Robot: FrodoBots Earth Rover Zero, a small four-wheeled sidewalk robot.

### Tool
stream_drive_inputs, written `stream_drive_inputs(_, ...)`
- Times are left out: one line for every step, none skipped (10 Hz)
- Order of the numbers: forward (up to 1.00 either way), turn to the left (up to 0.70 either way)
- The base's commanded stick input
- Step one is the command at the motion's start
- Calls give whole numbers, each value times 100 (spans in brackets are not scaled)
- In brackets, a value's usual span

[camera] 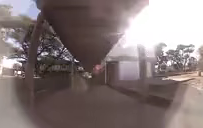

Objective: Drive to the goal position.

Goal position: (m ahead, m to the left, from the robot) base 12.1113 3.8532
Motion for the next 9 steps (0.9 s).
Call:
stream_drive_inputs(50, 13)
stream_drive_inputs(50, 0)
stream_drive_inputs(50, 0)
stream_drive_inputs(50, 0)
stream_drive_inputs(50, 0)
stream_drive_inputs(50, 0)
stream_drive_inputs(50, 0)
stream_drive_inputs(50, 0)
stream_drive_inputs(50, 0)
